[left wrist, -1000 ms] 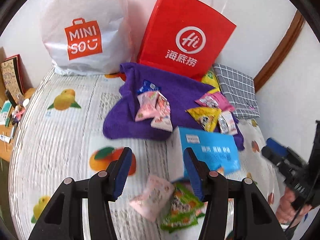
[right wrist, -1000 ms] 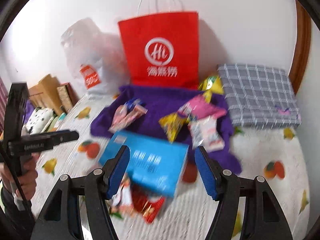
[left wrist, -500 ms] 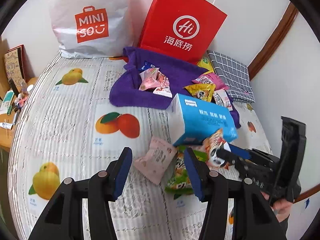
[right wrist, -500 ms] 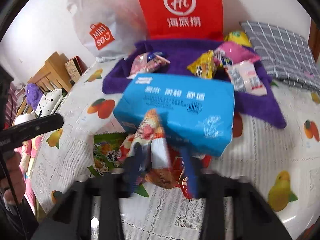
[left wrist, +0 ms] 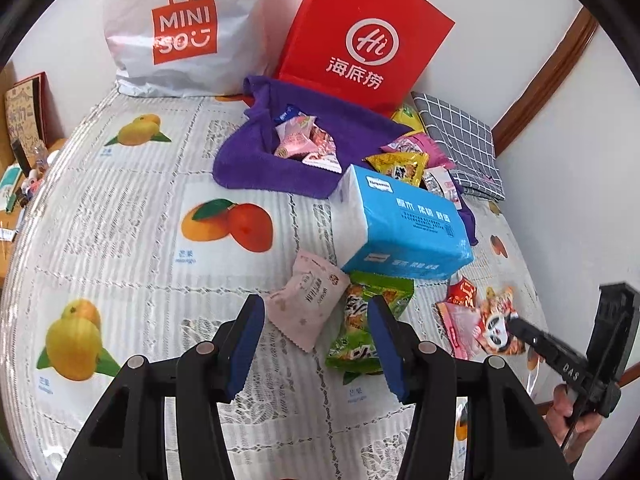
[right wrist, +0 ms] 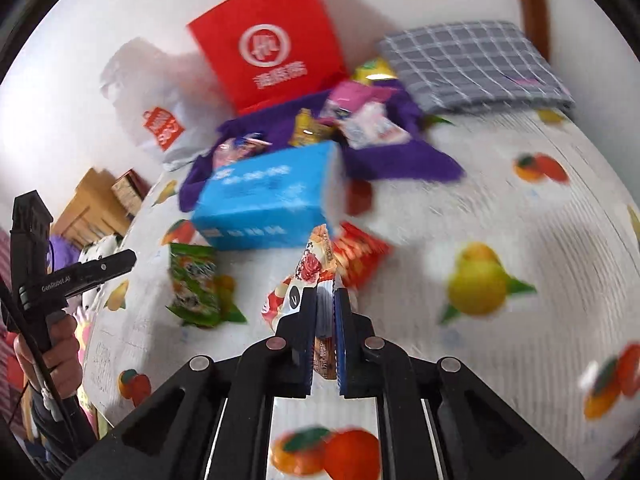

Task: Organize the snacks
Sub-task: 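Grasp the red-and-white panda snack bag with the right tool while the left tool withdraws, then grasp the pale pink snack packet on the bed cover with the left tool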

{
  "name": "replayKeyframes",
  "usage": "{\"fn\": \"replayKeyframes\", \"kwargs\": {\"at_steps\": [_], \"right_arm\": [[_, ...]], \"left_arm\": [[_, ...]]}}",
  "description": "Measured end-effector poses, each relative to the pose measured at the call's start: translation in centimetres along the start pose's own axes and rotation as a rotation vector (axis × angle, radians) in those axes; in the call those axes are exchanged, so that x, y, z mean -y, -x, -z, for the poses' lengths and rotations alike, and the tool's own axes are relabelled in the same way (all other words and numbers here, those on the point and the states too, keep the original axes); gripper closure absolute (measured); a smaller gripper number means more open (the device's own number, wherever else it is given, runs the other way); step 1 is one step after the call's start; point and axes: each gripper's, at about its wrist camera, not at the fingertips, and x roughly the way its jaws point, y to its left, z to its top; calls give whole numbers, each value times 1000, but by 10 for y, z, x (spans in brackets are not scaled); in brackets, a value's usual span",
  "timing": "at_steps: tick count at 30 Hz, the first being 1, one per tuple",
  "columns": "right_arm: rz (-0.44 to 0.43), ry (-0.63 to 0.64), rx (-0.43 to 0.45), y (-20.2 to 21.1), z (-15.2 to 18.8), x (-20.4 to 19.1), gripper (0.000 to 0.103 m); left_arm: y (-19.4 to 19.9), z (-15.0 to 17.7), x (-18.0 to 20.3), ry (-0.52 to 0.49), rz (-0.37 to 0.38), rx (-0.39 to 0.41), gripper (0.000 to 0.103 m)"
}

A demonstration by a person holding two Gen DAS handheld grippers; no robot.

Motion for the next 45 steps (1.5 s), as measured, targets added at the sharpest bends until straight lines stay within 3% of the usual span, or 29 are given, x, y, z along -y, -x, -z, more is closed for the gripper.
{"fn": "replayKeyframes", "kwargs": {"at_steps": [8, 11, 13, 18, 23, 27, 33, 45], "right_arm": [[21, 51, -113, 6, 39, 8, 83], [56, 107, -99, 13, 44, 2, 68], [79, 139, -54, 21, 42, -2, 46], [87, 218, 37, 27, 27, -14, 33], [91, 308, 21, 5, 17, -31, 32], [82, 371, -61, -21, 17, -38, 32], [100, 358, -109, -35, 27, -24, 32], [46, 186, -3, -38, 23, 0, 40]], "left_arm": [[-5, 5, 7, -8, 10, -12, 52], [-5, 7, 8, -12, 7, -16, 52], [-5, 7, 8, -12, 6, -17, 52], [-4, 8, 7, -10, 6, -14, 52], [-3, 9, 6, -14, -4, -19, 52], [-1, 11, 4, -7, -7, -17, 52], [-1, 12, -1, 0, -15, -21, 52], [-28, 7, 0, -48, -62, -60, 52]]}}
